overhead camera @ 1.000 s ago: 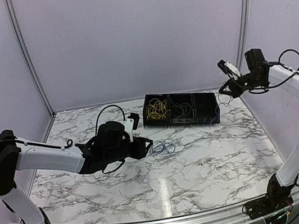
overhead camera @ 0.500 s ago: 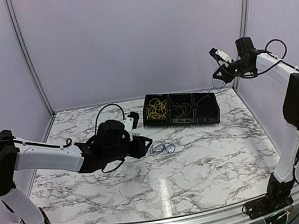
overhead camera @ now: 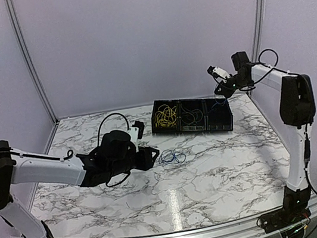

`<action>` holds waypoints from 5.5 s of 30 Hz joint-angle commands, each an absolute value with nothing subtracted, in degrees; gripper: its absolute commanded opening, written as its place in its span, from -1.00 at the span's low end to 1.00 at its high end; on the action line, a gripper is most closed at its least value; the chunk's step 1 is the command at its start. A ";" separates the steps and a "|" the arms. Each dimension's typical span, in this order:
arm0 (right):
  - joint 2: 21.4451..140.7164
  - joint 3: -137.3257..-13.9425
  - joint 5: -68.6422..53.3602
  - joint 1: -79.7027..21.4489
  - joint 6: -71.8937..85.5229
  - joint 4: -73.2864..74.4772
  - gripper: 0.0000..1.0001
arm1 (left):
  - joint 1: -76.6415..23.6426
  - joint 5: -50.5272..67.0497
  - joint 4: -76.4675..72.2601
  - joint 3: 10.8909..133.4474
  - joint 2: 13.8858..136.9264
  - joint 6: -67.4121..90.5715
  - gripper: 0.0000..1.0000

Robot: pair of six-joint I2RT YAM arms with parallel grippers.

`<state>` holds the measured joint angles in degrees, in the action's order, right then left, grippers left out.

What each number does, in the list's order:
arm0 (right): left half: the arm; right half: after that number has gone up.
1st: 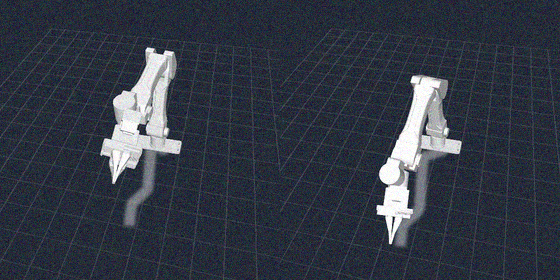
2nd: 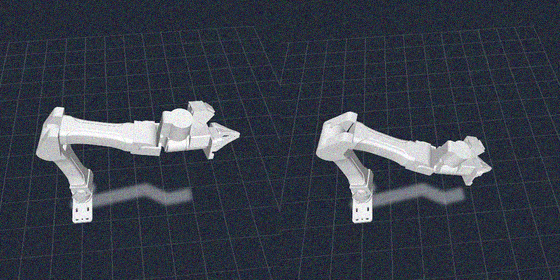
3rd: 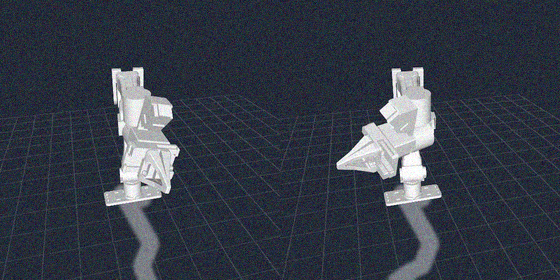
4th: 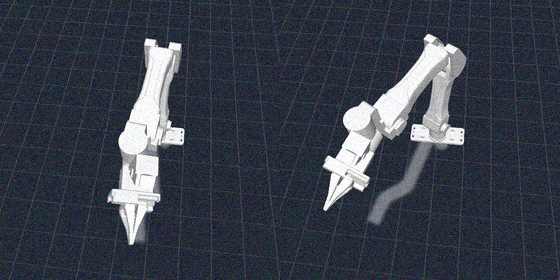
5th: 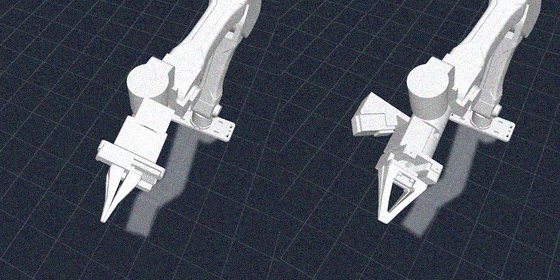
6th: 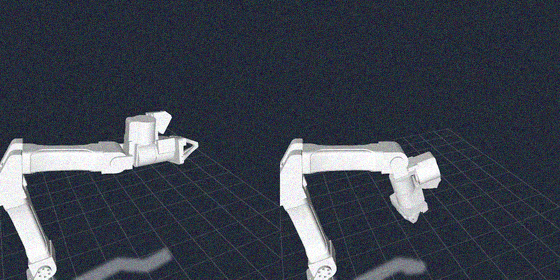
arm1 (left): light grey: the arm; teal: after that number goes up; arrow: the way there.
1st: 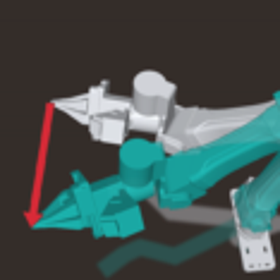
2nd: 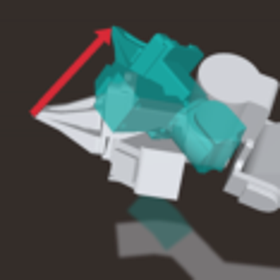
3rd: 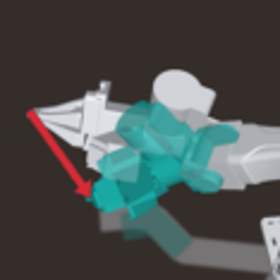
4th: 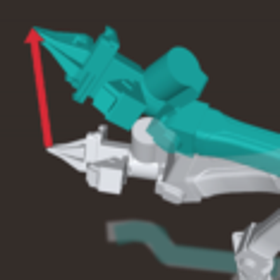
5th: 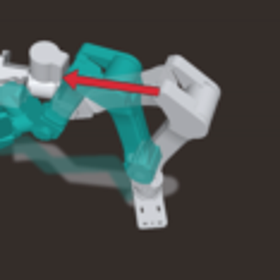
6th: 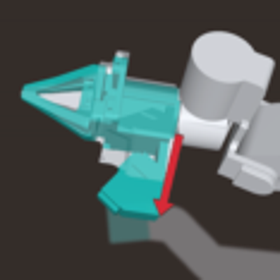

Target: Untangle the cables

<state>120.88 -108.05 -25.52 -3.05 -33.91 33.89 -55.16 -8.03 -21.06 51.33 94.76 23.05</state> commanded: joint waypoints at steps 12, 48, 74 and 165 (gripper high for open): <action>128.74 -109.29 -24.45 -5.94 -27.93 31.84 -1.00 | -56.60 -12.61 -18.81 48.65 90.55 25.46 -0.02; 118.96 -95.49 -37.48 -28.88 -38.34 48.54 -0.12 | -56.60 -11.26 -13.66 52.54 95.72 30.61 0.09; 126.47 -97.33 -41.00 -33.11 -22.06 43.93 0.08 | -56.65 -12.12 -10.11 53.08 95.12 32.68 0.11; 103.68 -102.74 -38.93 -3.59 -29.52 32.58 -1.00 | -51.04 -16.66 -31.15 43.38 93.88 37.26 0.11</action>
